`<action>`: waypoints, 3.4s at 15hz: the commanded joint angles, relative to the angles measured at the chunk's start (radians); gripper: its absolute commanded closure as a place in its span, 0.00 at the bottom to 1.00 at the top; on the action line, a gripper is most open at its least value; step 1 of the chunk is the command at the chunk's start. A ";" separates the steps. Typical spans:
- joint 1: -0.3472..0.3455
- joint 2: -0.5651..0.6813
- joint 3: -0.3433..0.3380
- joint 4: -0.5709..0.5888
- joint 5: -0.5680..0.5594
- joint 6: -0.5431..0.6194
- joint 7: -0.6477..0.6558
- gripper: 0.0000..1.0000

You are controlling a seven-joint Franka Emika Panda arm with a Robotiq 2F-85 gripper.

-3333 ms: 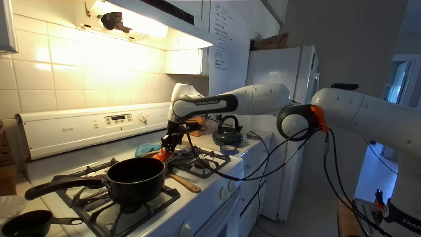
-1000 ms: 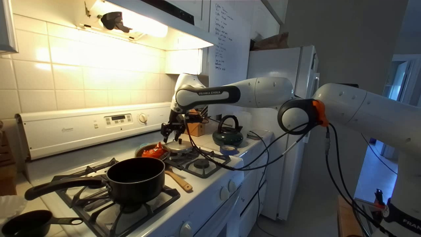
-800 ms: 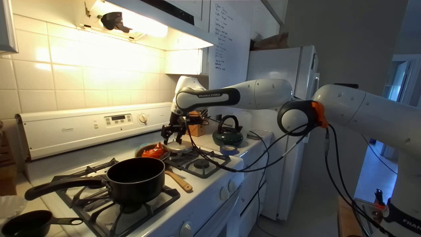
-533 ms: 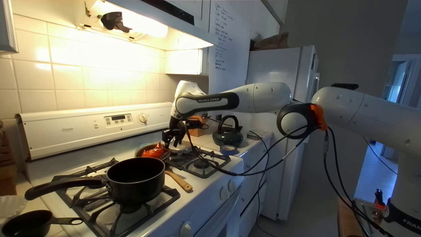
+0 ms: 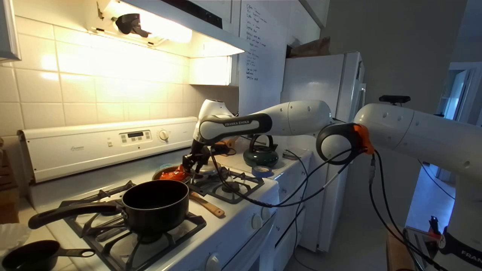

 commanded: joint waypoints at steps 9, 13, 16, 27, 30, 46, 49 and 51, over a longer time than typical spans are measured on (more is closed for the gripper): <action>0.007 0.020 -0.001 0.017 0.009 0.047 0.003 0.99; 0.004 0.010 0.013 0.018 0.024 0.042 0.017 0.98; 0.002 -0.008 0.029 0.011 0.038 0.047 0.041 0.98; 0.046 -0.087 -0.014 -0.007 0.026 0.018 0.386 0.98; 0.095 -0.113 -0.045 -0.028 -0.007 -0.096 0.431 0.98; 0.128 -0.073 -0.209 0.032 -0.100 -0.315 1.100 0.98; 0.120 -0.057 -0.213 0.041 -0.116 -0.311 1.161 0.98; 0.115 -0.059 -0.195 0.036 -0.113 -0.323 1.129 0.93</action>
